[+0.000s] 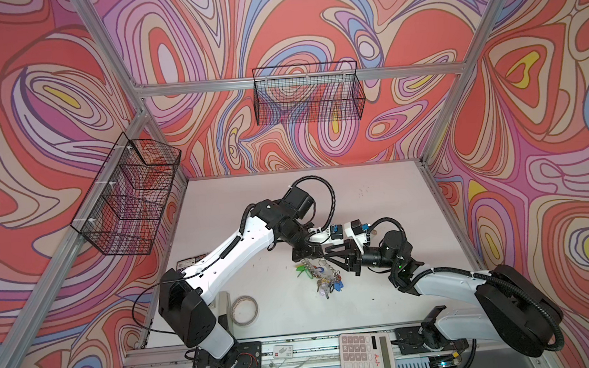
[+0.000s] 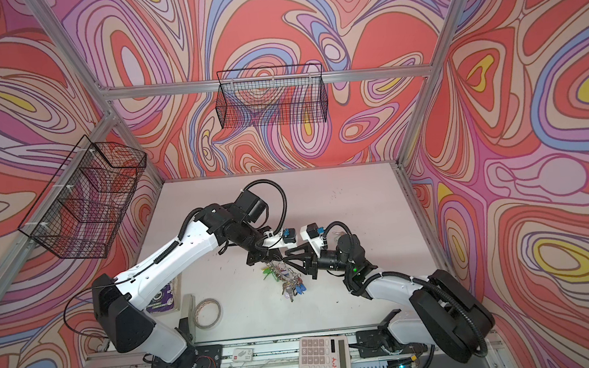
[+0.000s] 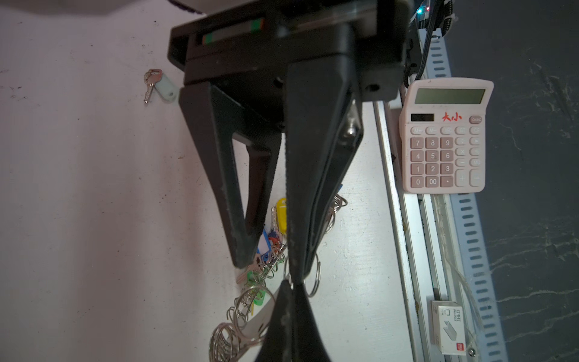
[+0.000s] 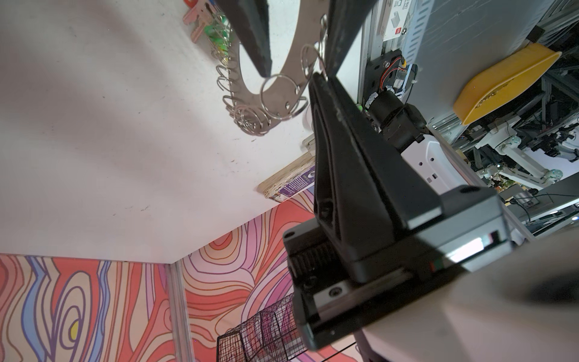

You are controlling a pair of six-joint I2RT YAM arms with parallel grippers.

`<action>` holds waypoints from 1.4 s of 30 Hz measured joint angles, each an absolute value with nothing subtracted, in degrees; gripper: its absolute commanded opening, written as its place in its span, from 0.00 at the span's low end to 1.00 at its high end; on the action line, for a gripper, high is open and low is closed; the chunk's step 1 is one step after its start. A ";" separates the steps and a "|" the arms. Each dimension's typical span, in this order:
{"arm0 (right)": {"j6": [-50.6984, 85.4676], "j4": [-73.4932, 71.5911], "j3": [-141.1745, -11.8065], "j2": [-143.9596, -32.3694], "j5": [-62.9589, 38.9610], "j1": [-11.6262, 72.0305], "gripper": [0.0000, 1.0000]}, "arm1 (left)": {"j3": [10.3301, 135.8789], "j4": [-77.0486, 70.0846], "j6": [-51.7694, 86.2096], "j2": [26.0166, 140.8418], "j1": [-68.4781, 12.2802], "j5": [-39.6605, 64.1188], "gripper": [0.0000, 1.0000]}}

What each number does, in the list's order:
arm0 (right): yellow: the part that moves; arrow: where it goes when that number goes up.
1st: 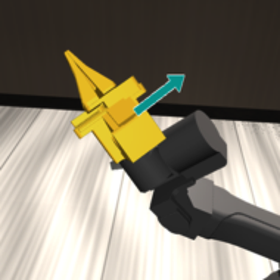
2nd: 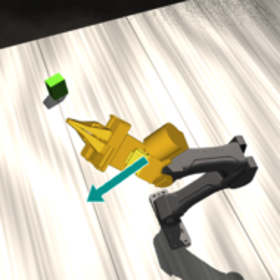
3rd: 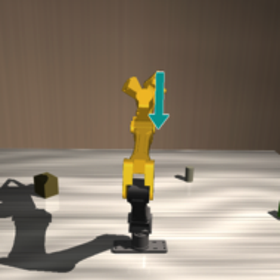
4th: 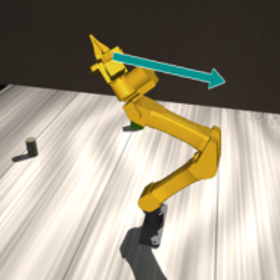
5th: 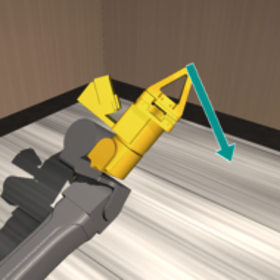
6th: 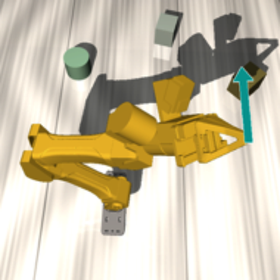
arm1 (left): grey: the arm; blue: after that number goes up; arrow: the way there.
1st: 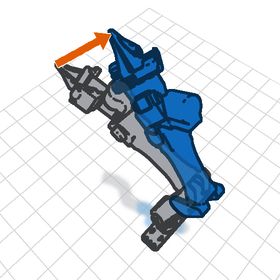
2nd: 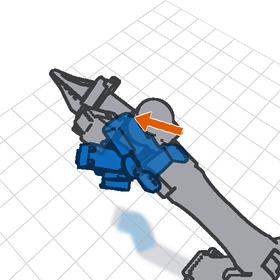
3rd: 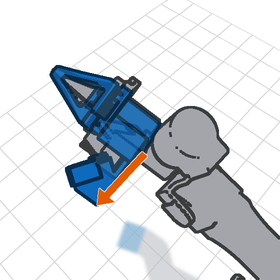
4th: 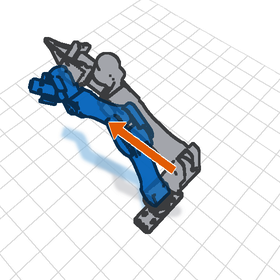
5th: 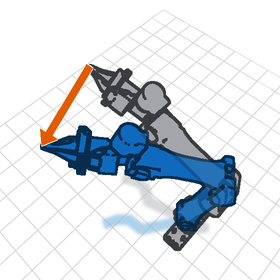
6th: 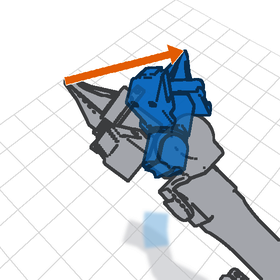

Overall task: Attach keys to a key ring
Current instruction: Pass the keyring.

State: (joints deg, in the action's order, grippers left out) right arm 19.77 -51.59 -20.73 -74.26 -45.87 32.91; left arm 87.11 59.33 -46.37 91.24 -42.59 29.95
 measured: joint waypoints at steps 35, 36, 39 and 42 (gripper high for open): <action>19.46 -57.45 -19.79 -78.43 -47.90 34.96 0.00 | 87.24 61.08 -46.72 91.98 -42.13 30.39 0.00; 19.62 -57.82 -19.46 -78.43 -47.70 34.98 0.00 | 87.24 61.08 -46.72 92.18 -42.17 30.52 0.00; 19.88 -58.50 -18.65 -78.43 -46.83 35.16 0.00 | 87.24 61.08 -46.68 92.73 -42.17 30.87 0.00; 20.01 -59.02 -18.15 -78.37 -45.82 35.35 0.00 | 87.24 61.01 -46.24 92.88 -42.15 31.05 0.00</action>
State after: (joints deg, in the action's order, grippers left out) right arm 20.01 -59.02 -18.15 -78.37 -45.82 35.35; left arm 87.24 61.01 -46.24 92.88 -42.15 31.05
